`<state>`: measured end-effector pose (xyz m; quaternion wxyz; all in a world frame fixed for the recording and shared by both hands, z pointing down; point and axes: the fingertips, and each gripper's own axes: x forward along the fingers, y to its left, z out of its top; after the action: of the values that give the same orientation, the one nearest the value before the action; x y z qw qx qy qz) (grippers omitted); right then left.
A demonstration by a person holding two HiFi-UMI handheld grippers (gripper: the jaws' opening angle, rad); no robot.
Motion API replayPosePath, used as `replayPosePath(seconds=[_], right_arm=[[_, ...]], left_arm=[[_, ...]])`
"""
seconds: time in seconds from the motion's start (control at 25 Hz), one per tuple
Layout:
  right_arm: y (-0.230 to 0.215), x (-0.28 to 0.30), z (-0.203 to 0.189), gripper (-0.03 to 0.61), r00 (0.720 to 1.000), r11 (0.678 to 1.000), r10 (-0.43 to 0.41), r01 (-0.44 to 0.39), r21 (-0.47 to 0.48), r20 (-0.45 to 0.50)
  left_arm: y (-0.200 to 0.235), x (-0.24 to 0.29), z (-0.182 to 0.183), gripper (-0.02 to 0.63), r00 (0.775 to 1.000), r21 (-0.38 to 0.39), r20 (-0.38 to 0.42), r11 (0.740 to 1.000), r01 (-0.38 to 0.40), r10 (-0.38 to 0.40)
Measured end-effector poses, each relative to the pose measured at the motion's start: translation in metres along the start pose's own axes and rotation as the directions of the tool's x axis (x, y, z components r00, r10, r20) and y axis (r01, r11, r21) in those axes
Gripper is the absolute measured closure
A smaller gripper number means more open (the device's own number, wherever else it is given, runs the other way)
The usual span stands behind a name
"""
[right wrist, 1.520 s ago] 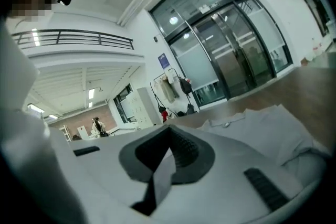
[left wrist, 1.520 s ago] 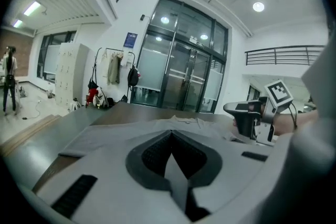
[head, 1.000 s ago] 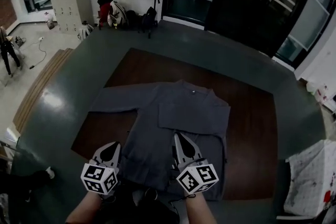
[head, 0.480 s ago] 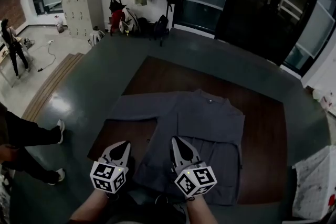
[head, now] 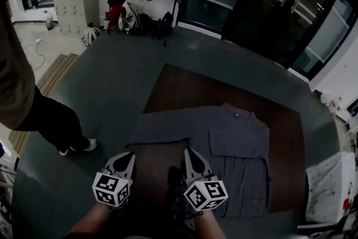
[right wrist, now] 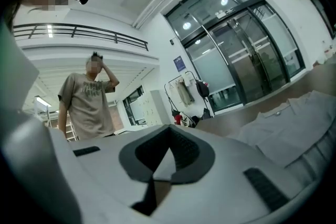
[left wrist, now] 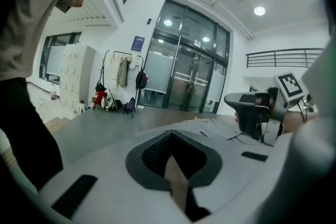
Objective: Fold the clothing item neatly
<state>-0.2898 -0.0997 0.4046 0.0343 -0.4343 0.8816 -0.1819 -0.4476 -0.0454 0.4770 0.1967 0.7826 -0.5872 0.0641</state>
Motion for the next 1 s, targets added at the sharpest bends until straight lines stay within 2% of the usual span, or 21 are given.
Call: replayPosePath(seconds=[0.24,0.48,0.76,0.88,1.0], right_arm=[[0.028,0.035,-0.023,0.591,0.998,0.997,-0.069,0.069,0.027,-0.009],[0.028,0.033,-0.035,0.591,0.995,0.994,-0.100,0.101,0.044,-0.028],[0.014,0.032,-0.045,0.591,0.997,0.997,-0.066,0.068,0.046,-0.050],[0.020,0.043,-0.057,0.590,0.996,0.997,-0.044,0.048,0.052,-0.078],[0.033,0.056,-0.084,0.591,0.988,0.998,-0.046,0.051,0.030,-0.150]], left_arm=[[0.056,-0.005,0.000,0.606,0.999,-0.007,-0.023,1.000,0.027,-0.027],[0.074,-0.009,-0.015,0.606,0.998,-0.021,-0.059,0.999,0.033,-0.034],[0.086,-0.010,-0.039,0.605,0.998,-0.002,-0.030,0.999,-0.051,0.051],[0.092,-0.003,-0.051,0.604,0.999,-0.016,-0.037,1.000,0.004,-0.004],[0.098,0.005,-0.070,0.604,0.994,-0.093,-0.070,0.993,0.075,-0.082]])
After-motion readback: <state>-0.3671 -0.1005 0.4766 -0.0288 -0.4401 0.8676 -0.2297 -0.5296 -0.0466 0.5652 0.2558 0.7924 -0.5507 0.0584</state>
